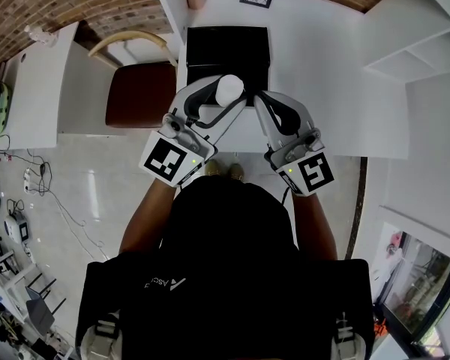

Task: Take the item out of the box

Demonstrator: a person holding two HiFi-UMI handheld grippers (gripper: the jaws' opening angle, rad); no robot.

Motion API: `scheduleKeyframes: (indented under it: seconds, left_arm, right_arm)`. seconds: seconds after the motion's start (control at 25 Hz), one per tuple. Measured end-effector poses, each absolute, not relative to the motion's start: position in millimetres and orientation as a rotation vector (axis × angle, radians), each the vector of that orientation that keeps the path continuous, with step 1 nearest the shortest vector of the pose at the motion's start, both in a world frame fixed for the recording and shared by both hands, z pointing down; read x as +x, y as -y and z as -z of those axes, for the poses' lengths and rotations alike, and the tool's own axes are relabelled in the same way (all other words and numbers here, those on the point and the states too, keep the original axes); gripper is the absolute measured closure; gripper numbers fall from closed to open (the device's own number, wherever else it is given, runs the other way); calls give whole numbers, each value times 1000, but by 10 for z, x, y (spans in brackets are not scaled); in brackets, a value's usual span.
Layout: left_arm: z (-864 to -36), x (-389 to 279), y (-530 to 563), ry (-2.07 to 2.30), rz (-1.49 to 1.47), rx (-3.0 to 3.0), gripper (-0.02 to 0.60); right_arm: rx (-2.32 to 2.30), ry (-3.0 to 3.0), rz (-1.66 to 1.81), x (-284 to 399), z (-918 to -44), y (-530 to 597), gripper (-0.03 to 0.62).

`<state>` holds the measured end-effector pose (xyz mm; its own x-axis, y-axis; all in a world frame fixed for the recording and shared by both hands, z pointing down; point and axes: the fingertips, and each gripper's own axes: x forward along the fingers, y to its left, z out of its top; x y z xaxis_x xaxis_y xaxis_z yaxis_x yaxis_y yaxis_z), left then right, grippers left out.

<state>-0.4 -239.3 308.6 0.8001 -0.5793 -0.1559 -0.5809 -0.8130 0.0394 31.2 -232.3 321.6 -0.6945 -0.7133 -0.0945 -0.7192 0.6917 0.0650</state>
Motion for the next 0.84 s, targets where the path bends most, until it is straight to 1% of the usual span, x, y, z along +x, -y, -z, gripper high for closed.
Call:
scheduleKeyframes:
  seconds: [0.84]
  left_arm:
    - [-3084,-4,2214,-970,-220,-2965,399]
  right_arm:
    - [-1208,-2829,-154,359,-3197,2120,594]
